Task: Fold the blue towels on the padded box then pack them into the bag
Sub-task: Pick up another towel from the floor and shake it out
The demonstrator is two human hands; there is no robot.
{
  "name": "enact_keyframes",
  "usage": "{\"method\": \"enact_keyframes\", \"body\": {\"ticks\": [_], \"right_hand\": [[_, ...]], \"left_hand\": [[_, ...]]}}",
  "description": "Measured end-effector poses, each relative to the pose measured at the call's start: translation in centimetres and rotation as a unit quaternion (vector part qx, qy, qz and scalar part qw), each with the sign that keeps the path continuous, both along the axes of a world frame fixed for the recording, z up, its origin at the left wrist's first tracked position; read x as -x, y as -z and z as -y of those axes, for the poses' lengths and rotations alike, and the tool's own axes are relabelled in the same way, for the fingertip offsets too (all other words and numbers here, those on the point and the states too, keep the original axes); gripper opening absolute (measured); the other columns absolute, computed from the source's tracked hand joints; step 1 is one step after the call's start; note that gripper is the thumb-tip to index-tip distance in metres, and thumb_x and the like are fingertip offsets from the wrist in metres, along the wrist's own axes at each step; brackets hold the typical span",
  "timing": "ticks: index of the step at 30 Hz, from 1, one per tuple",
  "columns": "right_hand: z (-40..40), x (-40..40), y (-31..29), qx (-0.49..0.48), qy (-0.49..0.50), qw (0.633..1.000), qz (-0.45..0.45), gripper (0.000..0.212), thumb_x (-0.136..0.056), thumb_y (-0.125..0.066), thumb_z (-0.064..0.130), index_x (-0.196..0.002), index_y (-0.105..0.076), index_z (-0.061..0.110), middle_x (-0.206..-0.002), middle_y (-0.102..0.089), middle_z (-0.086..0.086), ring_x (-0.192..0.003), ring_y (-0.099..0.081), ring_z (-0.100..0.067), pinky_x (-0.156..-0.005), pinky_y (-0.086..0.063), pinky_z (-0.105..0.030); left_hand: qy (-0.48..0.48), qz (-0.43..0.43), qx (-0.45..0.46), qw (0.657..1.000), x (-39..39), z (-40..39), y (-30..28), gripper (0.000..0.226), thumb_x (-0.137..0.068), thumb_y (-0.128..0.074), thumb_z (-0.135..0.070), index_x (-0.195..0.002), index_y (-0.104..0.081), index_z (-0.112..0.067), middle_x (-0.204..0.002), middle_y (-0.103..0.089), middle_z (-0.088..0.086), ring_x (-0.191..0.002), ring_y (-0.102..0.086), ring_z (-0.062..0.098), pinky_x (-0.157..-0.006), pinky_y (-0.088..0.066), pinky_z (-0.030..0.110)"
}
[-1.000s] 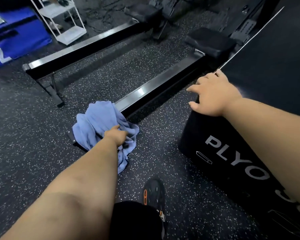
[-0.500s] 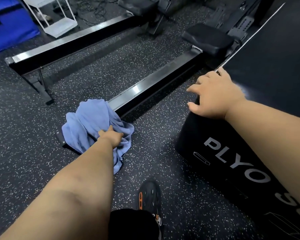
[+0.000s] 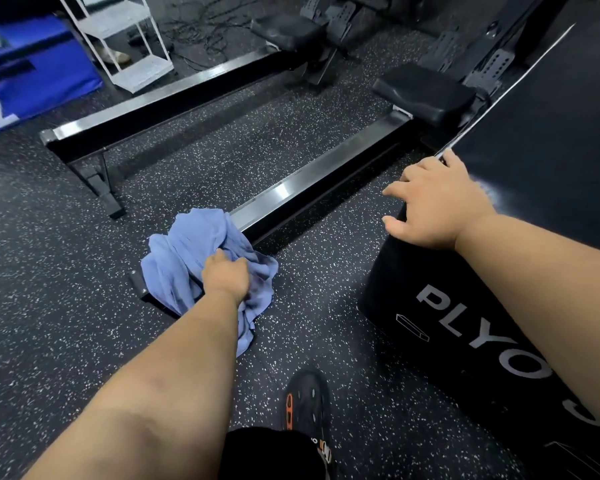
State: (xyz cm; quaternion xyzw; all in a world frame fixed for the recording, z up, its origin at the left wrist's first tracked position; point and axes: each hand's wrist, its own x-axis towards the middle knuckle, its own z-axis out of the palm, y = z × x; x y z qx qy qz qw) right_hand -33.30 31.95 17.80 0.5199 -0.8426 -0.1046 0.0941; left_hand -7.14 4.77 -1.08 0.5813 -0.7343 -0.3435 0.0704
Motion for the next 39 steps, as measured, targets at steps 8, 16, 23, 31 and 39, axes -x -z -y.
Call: {"method": "enact_keyframes", "body": {"ticks": [8,16,23,31,39], "right_hand": [[0.1,0.1,0.2,0.009,-0.006,1.0,-0.003,0.07,-0.08,-0.038,0.077,-0.124,-0.072,0.034,-0.103,-0.063,0.001,-0.112,-0.056,-0.028,-0.117,-0.029,-0.058],[0.0,0.4,0.5,0.009,-0.01,1.0,-0.002,0.07,-0.081,-0.039,0.078,-0.123,-0.072,0.033,-0.104,-0.064,0.001,-0.112,-0.056,-0.028,-0.117,-0.029,-0.058],[-0.1,0.3,0.2,0.002,-0.007,1.0,0.008,0.071,-0.082,-0.035,0.079,-0.125,-0.071,0.034,-0.106,-0.065,0.002,-0.113,-0.056,-0.028,-0.117,-0.028,-0.059],[-1.2,-0.6,-1.6,0.001,-0.011,0.998,0.067,0.08,-0.079,-0.031,0.081,-0.142,-0.061,0.04,-0.131,-0.063,0.004,-0.129,-0.051,-0.024,-0.122,-0.019,-0.058],[-5.5,-10.1,-4.6,0.241,0.049,0.892,0.38,0.068,-0.093,-0.07,0.054,-0.154,-0.047,0.036,-0.161,-0.042,0.002,-0.151,-0.033,-0.012,-0.121,-0.023,-0.029]], "left_hand": [[-0.221,-0.12,-0.013,0.968,-0.9,2.6,-3.0,0.041,-0.11,-0.046,-0.032,-0.125,-0.071,-0.004,-0.126,-0.07,0.018,-0.122,-0.062,0.037,-0.098,-0.045,0.035],[-0.293,-0.262,-0.115,0.912,0.8,1.7,-5.4,0.04,-0.088,-0.065,-0.033,-0.121,-0.071,-0.011,-0.116,-0.072,0.01,-0.105,-0.071,0.028,-0.089,-0.058,0.044],[-0.213,-0.373,0.031,0.903,3.1,0.0,-13.5,0.02,-0.086,-0.067,-0.016,-0.102,-0.056,-0.02,-0.078,-0.054,-0.012,-0.071,-0.052,0.009,-0.066,-0.042,0.013],[-0.069,-0.467,0.08,0.878,1.3,-5.3,-24.8,0.018,-0.073,-0.066,-0.02,-0.074,-0.05,-0.028,-0.075,-0.047,-0.004,-0.072,-0.043,0.017,-0.07,-0.04,0.036],[0.071,-0.527,-0.074,0.844,-2.3,-14.0,-32.6,0.037,-0.095,-0.063,0.001,-0.075,-0.043,-0.023,-0.063,-0.041,-0.005,-0.054,-0.038,0.008,-0.056,-0.037,0.021]]}}
